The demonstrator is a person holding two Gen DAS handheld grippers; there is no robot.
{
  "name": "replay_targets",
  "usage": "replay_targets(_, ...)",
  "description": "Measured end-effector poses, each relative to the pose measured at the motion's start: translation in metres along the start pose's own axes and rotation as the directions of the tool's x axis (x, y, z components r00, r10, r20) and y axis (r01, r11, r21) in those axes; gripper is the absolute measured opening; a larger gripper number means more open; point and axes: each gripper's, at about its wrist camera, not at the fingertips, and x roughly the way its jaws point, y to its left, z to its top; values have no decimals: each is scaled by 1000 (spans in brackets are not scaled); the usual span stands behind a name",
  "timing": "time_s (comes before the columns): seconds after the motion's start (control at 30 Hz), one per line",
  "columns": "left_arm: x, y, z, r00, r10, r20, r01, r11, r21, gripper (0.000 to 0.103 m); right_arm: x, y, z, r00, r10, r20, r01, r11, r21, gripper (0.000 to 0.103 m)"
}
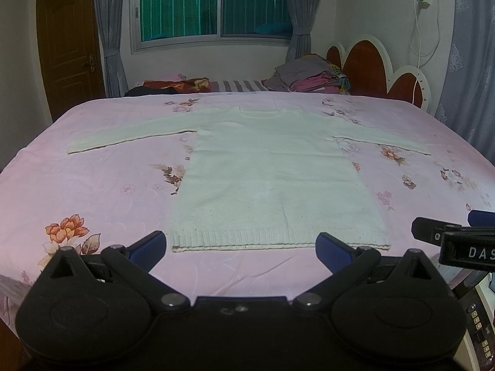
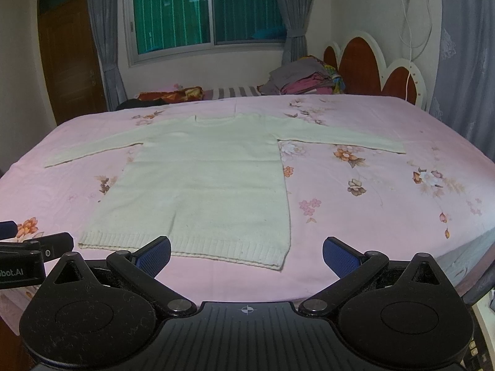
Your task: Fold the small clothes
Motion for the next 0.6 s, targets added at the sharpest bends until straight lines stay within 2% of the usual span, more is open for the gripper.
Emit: replay_targets(0.6, -3, 3, -1, 1000, 3, -2, -3, 1000, -2, 102, 1, 2, 2, 1000, 2, 0, -2, 1000, -6, 103)
